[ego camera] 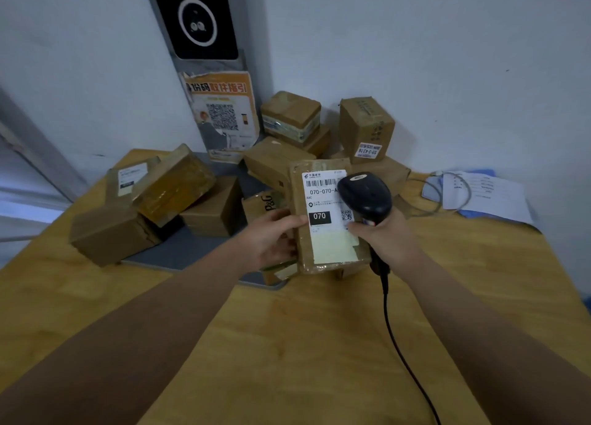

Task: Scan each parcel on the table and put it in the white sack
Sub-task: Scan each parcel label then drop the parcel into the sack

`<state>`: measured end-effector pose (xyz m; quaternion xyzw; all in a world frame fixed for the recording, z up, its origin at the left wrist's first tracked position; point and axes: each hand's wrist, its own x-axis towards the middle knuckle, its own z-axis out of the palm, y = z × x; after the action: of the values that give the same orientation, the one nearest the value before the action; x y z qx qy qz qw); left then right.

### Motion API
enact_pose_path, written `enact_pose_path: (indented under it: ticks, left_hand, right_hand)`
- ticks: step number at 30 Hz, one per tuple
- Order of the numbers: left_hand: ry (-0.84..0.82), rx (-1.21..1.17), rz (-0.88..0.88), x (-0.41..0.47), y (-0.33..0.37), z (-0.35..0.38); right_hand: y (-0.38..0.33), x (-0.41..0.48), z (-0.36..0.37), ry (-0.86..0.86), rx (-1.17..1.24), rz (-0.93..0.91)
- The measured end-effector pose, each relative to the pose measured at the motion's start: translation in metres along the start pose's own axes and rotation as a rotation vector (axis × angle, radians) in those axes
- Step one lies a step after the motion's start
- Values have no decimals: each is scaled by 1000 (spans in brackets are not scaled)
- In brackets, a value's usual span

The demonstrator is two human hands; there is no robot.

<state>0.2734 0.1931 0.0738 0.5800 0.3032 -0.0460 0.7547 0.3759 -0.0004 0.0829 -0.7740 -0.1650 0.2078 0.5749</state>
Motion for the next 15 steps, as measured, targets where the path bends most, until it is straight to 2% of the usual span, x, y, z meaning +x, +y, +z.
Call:
enact_pose_path:
  ticks: [3,5,8,11,15]
  left_hand:
    - [-10,118,33,-36,2,-22]
    - [39,136,85,-60,0,-32]
    - [141,142,191,-85,-10,-48]
    - [218,113,262,-105,-26,-66]
    - [298,133,327,-133,-50,-86]
  right_hand:
    - [-16,-21,20,-19,-26,-61]
    - [-25,-37,34,7,-71,-105]
    - [-34,-65,51,136,-278,-219]
    - [-41,-103,66,127,-411,-224]
    - [-43,-153,99,68,-243,-142]
